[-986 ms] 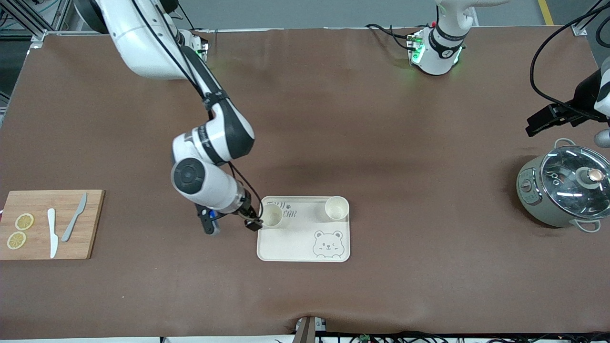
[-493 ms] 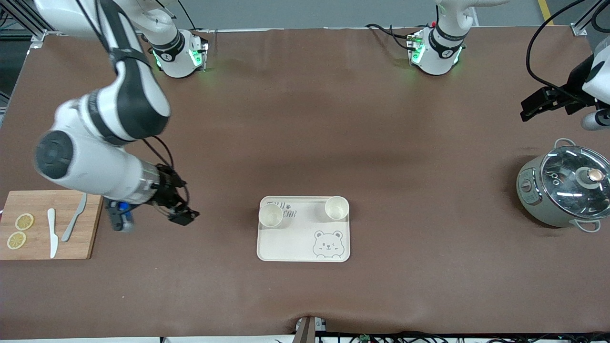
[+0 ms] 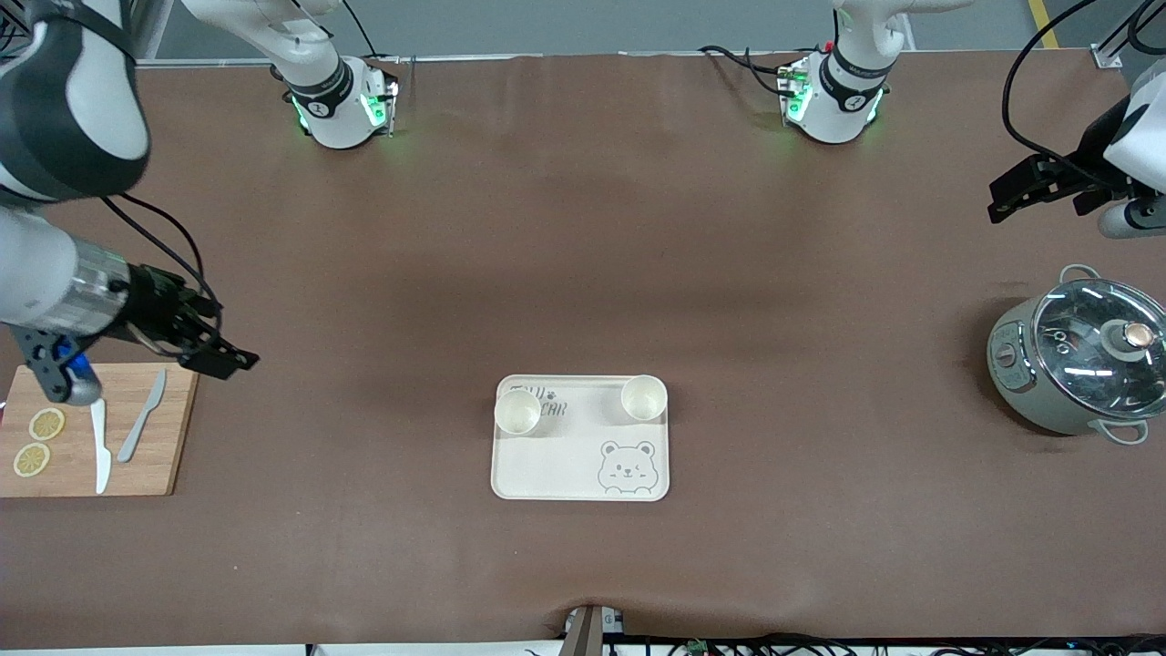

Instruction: Place white IKEA cup upright on tray with both arms

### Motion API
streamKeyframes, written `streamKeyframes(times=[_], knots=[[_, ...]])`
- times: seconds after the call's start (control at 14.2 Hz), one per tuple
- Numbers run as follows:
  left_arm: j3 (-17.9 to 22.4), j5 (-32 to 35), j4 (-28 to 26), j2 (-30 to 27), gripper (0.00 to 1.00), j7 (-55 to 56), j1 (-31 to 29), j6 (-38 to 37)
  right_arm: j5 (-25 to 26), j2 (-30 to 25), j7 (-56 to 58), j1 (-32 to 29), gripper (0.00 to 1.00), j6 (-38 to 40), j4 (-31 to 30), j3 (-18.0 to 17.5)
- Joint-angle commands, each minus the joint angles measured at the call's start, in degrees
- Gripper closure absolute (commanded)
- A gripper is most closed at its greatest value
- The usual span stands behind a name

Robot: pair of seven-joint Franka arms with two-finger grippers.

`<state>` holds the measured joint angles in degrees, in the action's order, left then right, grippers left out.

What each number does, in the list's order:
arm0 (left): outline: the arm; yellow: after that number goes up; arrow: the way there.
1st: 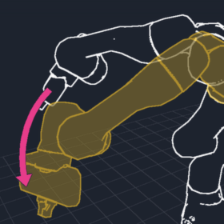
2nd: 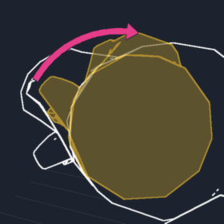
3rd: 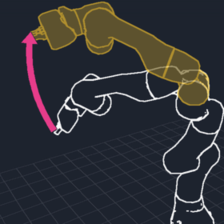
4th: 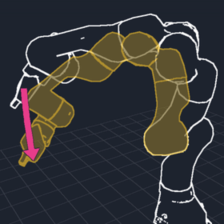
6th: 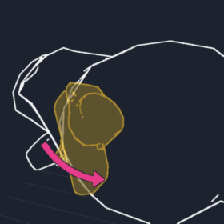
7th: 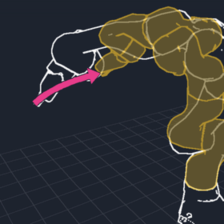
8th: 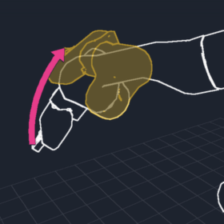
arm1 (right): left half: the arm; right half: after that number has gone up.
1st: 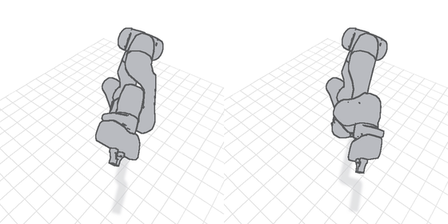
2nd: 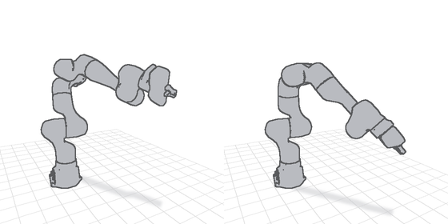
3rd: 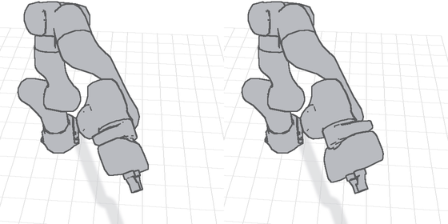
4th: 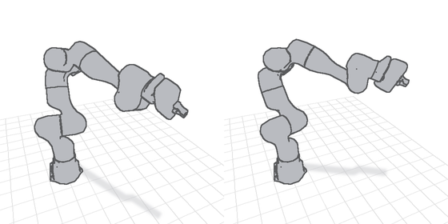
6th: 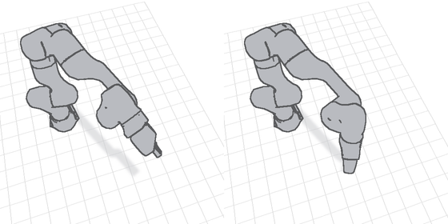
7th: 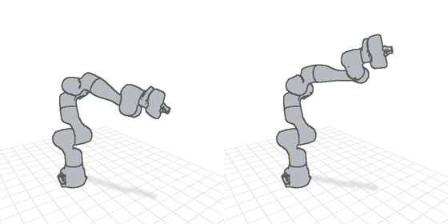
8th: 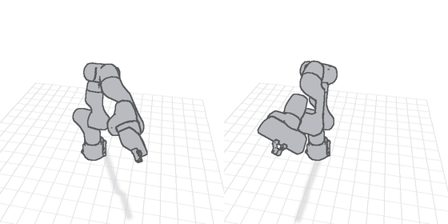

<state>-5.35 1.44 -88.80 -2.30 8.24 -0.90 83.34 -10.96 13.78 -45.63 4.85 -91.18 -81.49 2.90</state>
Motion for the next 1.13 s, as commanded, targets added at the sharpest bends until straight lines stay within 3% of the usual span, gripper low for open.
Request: streamKeyframes(times=[0.0, 0.07, 0.28, 0.63, 0.92, 1.06], knots=[[0.08, -1.27, -3.31, -4.02, 0.00, -0.95, -0.07, 0.25, 0.76, -8.14, 9.91, -4.93, 0.00, -0.66, -9.29, -0.88], [-0.01, -1.35, -3.92, -4.46, 0.00, -0.95, -0.15, 0.33, 1.11, -9.55, 14.73, -5.99, 0.00, -0.66, -10.95, -0.88], [-0.01, -1.97, -4.54, -5.34, 0.00, -0.95, -0.07, 0.33, 8.39, -12.10, 26.97, -7.14, 0.00, 0.39, -11.15, -0.88], [0.17, -2.93, -4.10, -5.34, 0.00, -0.95, -0.15, 0.33, 9.02, -15.45, 52.69, -9.25, 0.00, 3.82, -11.15, -0.88], [0.17, -2.94, -4.02, -5.26, 0.00, -1.04, -0.15, 0.42, 10.16, -13.70, 54.51, -8.54, 0.00, 6.36, -3.34, -1.32], [0.17, -2.85, -3.93, -5.26, 0.00, -1.12, -0.15, 0.42, 10.08, -13.87, 54.33, -8.46, 0.00, 6.37, -4.37, -1.32]])
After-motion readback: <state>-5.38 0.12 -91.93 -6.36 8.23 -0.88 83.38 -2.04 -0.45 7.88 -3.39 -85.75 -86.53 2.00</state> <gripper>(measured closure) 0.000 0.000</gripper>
